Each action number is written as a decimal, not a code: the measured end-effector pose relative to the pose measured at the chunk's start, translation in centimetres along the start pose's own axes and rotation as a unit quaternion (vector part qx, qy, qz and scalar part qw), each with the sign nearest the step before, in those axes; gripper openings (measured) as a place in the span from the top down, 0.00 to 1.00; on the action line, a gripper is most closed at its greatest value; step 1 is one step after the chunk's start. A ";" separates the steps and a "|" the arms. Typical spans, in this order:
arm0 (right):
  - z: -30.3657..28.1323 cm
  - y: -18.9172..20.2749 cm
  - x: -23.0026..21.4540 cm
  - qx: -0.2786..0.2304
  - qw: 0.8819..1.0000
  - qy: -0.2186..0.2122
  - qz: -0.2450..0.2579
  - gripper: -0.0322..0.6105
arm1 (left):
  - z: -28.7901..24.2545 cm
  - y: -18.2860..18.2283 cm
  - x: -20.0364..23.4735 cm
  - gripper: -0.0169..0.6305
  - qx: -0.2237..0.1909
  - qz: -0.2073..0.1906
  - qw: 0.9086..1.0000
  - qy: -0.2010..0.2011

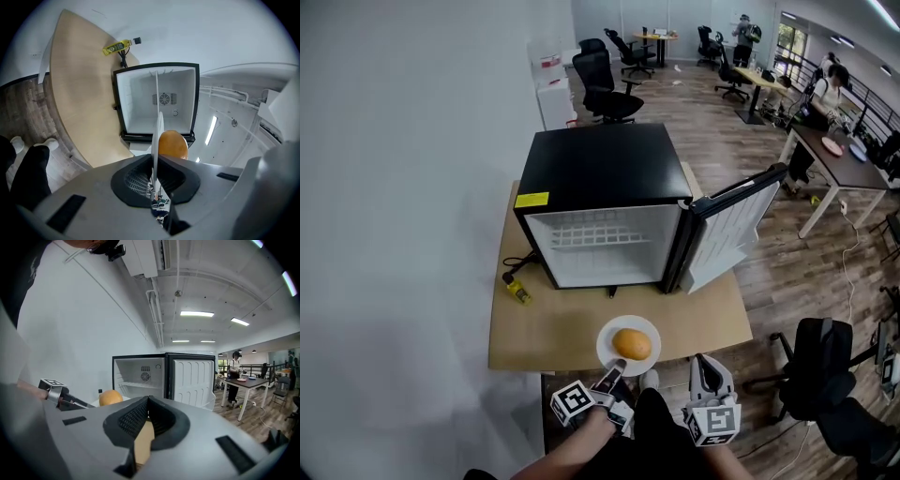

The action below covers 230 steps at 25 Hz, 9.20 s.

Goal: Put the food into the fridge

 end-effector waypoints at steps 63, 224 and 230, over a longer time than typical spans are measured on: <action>-22.0 2.2 -6.6 0.008 0.996 -0.089 -0.011 0.86 | -31.3 -8.0 10.0 0.93 -0.089 -0.016 0.996 -0.007; 5.5 -6.5 2.0 -0.060 0.993 -0.104 0.004 0.86 | 9.8 6.5 -16.0 0.95 -0.103 -0.646 0.746 0.126; 4.7 -6.9 3.6 -0.066 0.992 -0.109 0.007 0.86 | 10.3 3.4 -16.1 0.95 -0.116 -0.647 0.745 0.113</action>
Point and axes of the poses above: the fingertips, and each gripper's own axes: z backward along the fingers, x to its left, y out of its underside, the point moved 1 cm from there along z, backward along the fingers, and after that the axes turned 14 degrees about -x, right-handed, at the moved point
